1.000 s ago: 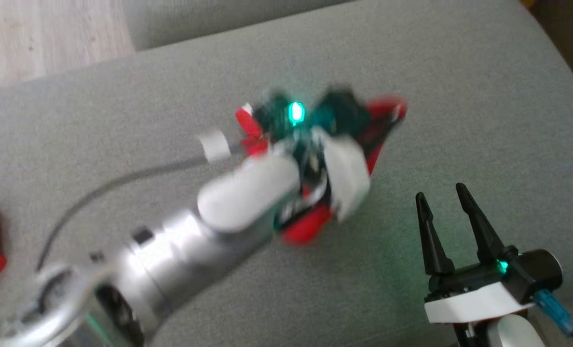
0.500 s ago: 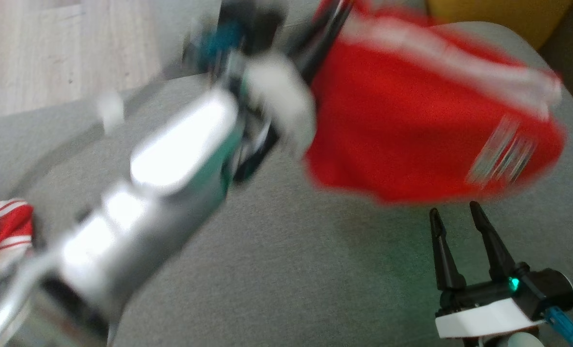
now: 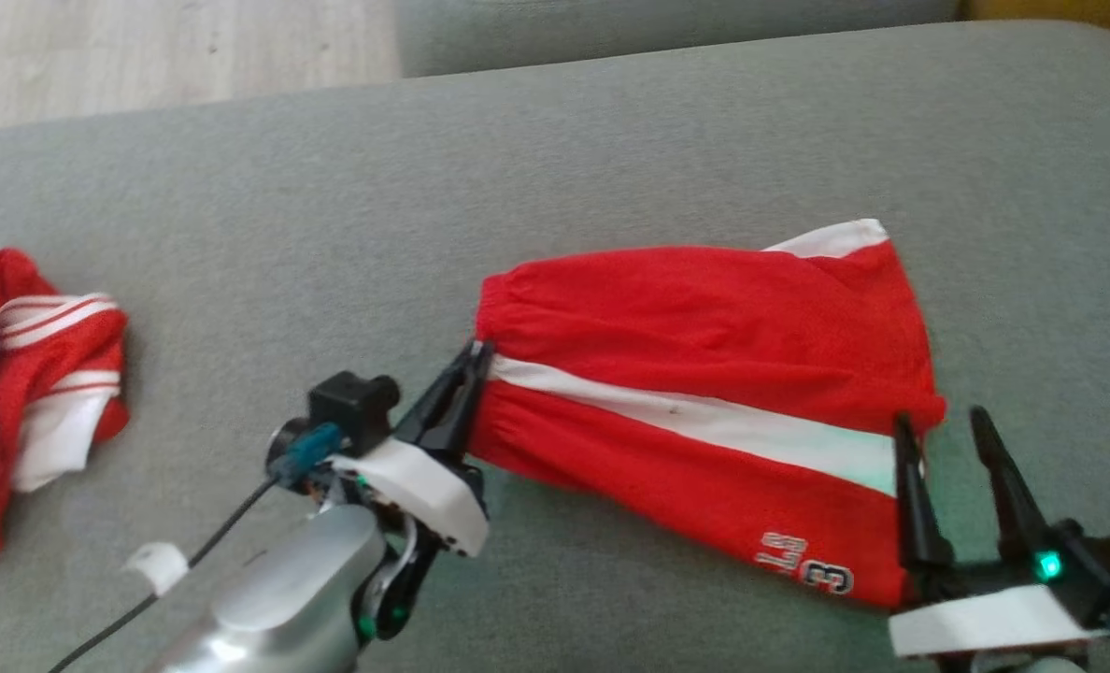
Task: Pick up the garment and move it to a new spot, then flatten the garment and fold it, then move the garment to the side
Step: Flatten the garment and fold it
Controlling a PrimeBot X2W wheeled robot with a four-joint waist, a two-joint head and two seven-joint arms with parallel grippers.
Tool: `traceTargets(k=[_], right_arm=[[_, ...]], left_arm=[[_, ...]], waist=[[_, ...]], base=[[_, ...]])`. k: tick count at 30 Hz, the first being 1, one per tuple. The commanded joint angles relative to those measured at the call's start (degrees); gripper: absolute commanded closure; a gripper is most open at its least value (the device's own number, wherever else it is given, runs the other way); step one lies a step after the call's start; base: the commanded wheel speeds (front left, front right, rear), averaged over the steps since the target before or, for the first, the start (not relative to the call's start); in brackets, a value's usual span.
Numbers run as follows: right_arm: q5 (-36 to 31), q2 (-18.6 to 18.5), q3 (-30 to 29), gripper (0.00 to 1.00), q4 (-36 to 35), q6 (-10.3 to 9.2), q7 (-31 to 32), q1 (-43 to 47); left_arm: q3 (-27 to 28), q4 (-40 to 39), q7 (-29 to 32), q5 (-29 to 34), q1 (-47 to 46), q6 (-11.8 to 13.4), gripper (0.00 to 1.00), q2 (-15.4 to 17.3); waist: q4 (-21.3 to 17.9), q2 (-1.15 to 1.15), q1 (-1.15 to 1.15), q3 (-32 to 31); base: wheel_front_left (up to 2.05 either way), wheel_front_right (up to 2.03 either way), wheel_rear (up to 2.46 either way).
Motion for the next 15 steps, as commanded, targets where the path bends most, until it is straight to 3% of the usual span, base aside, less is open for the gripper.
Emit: traceTargets(k=[1, 6, 15], right_arm=[[1.4, -0.4, -0.4, 0.0, 0.6, -0.04, -0.6, -0.2], [3.7, -0.3, -2.0, 0.0, 8.2, -0.04, -0.6, 0.1], [9.4, -0.8, 2.9, 0.0, 15.2, -0.04, -0.6, -0.7]], left_arm=[[3.6, -1.7, -1.2, 0.3, -0.5, 0.4, 1.0, 2.2], [7.2, -3.4, -1.9, 0.7, 3.3, 1.2, 1.0, 3.6], [10.3, -5.0, -2.0, 2.8, 6.3, 1.2, 1.0, 3.1]], waist=[[1.5, 0.0, 0.0, 0.5], [3.0, 0.0, 0.0, 0.1], [3.8, 0.0, 0.0, -0.2]], base=[[0.0, 0.0, 0.0], [0.0, 0.0, 0.0], [0.0, 0.0, 0.0]])
